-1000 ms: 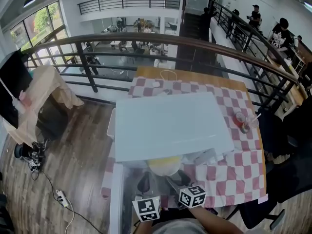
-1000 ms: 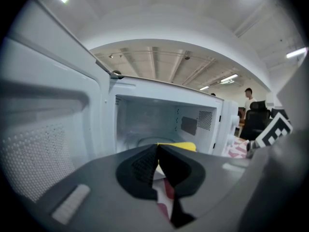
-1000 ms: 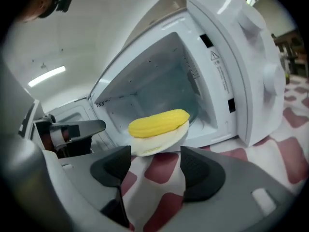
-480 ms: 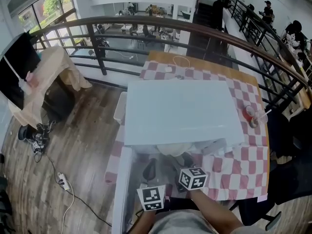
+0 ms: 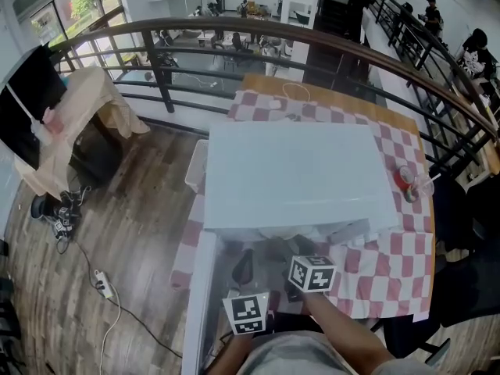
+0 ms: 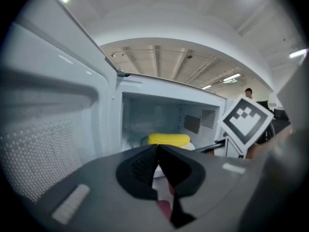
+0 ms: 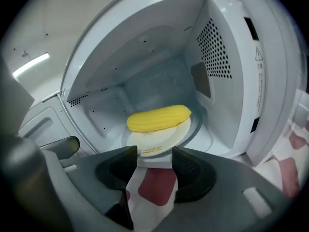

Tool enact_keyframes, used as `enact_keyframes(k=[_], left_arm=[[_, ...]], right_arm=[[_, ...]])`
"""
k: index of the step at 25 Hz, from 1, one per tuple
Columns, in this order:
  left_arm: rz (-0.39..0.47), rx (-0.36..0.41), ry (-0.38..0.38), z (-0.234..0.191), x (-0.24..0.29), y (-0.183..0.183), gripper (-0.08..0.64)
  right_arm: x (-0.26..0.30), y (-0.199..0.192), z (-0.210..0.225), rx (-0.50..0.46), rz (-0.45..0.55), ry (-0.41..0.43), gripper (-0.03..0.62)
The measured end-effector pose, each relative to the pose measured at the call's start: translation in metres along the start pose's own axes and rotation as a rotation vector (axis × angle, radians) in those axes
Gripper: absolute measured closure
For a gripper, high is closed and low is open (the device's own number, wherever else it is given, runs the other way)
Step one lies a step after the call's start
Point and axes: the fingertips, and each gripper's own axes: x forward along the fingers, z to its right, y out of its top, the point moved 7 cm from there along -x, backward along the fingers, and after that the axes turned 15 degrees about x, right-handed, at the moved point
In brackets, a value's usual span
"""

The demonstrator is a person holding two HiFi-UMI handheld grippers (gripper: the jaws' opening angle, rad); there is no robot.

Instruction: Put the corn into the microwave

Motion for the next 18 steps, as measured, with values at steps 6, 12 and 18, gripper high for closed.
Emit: enact_keyframes(k=[6, 12, 18], left_arm=[[-0.001, -0.006, 0.001, -0.002, -0.001, -0.001, 0.549], [-0.001, -0.008, -0.008, 0.000, -0.001, 0.000, 0.549], [-0.001, -0.011, -0.010, 0.000, -0.003, -0.002, 0.551]], right_arm=[[-0.009, -0.015, -0.006, -0.175, -0.010, -0.055, 0.379], [0.001, -0.011, -0.005, -0.249, -0.013, -0.058, 0.507], [0.011, 0.001, -0.008, -0.244, -0.043, -0.033, 0.523]])
